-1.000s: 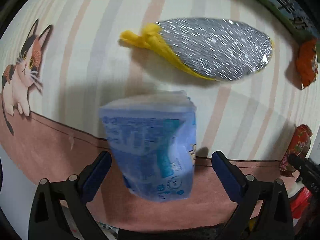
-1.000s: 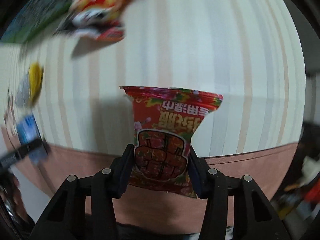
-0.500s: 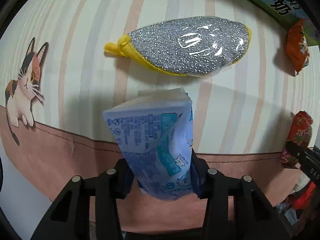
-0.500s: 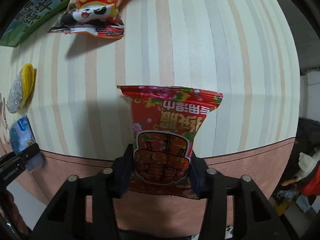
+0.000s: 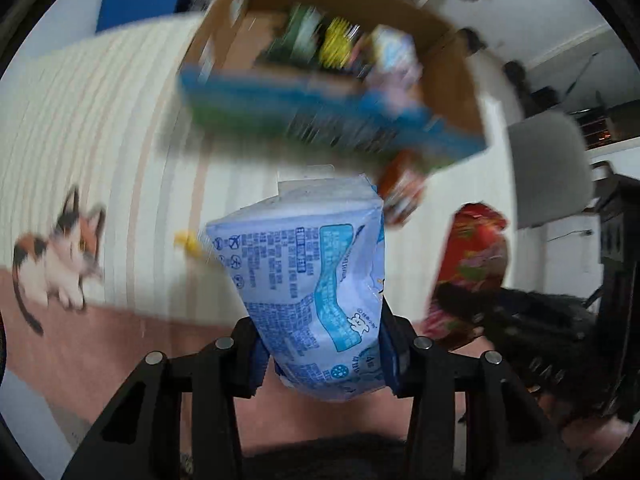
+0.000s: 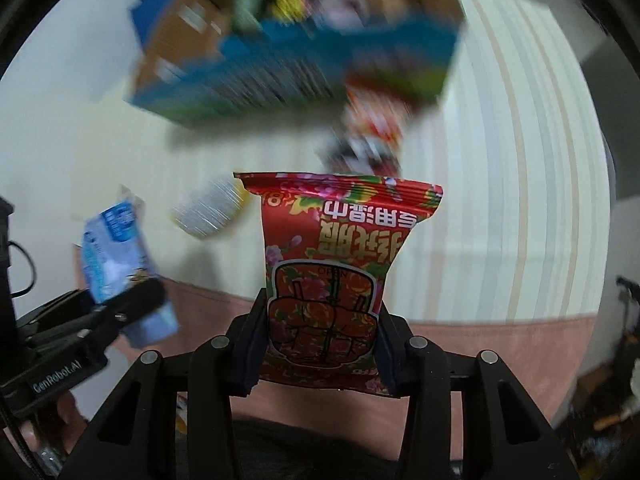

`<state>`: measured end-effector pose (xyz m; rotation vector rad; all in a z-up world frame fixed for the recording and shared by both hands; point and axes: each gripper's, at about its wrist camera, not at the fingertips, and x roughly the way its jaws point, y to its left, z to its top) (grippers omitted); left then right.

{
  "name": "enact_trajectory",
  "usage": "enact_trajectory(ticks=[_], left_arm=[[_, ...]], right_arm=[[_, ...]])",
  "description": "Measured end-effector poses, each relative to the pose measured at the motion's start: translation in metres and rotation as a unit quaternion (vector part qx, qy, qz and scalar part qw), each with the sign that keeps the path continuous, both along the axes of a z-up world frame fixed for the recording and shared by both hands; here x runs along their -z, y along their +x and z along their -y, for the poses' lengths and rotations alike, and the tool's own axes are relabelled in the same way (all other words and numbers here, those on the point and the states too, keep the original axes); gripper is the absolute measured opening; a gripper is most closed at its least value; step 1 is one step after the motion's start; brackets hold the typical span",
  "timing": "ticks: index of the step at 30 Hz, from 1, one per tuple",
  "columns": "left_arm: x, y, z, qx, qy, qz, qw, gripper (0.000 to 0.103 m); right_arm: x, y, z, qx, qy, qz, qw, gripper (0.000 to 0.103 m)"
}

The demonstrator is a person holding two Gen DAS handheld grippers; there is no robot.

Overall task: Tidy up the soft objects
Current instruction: 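Carry both items into the box and open both tools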

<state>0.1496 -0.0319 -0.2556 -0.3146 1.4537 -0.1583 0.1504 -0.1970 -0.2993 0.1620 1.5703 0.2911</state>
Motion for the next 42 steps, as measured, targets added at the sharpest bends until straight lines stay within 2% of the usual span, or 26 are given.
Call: enact_trajectory(ticks=[4,8,12,15,18,22,28,31,35,37,38,41,42], left_arm=[[-0.030,0.058,-0.011,0.006,0.001,0.036,0.9993,0.042],[-0.042,0.114,-0.016,0.011,0.021,0.041,0.9989,0.042],[-0.020,0.169,-0.024,0.012,0.029,0.016,0.9994,0.042],[0.006,0.199,-0.028,0.016,0.036,-0.015,0.9991,0.042],[0.037,0.219,-0.032,0.014,0.038,-0.053,0.9978,0.042],[0.067,0.237,-0.034,0.023,0.041,-0.091,0.9947,0.042],[0.097,0.246,-0.036,0.034,0.038,-0.128,0.9905,0.043],[0.107,0.246,-0.036,0.038,0.042,-0.143,0.9881,0.051],[0.115,0.244,-0.031,0.064,0.055,-0.151,0.9850,0.067],[0.113,0.242,-0.031,0.064,0.062,-0.145,0.9853,0.073],[0.111,0.242,-0.032,0.062,0.061,-0.140,0.9863,0.076],[0.106,0.239,-0.036,0.053,0.055,-0.132,0.9883,0.090],[0.102,0.237,-0.038,0.051,0.058,-0.128,0.9888,0.090]], right_arm=[[-0.048,0.039,-0.006,-0.002,0.021,0.045,0.999,0.048],[-0.065,0.098,-0.008,0.002,-0.016,0.076,0.997,0.048],[-0.055,0.149,-0.003,0.014,-0.043,0.073,0.996,0.048],[-0.041,0.176,0.002,0.013,-0.038,0.060,0.997,0.048],[-0.024,0.199,-0.017,0.005,-0.028,0.044,0.999,0.048],[0.002,0.217,-0.039,-0.002,-0.012,0.016,1.000,0.048],[0.037,0.236,-0.066,-0.021,-0.018,-0.008,1.000,0.048],[0.048,0.237,-0.071,-0.029,-0.019,-0.018,0.999,0.048],[0.063,0.240,-0.077,-0.044,-0.023,-0.041,0.998,0.050],[0.064,0.240,-0.075,-0.043,-0.027,-0.044,0.998,0.062],[0.063,0.240,-0.074,-0.043,-0.031,-0.041,0.998,0.074],[0.059,0.240,-0.072,-0.045,-0.043,-0.034,0.997,0.076],[0.058,0.240,-0.071,-0.044,-0.045,-0.035,0.997,0.076]])
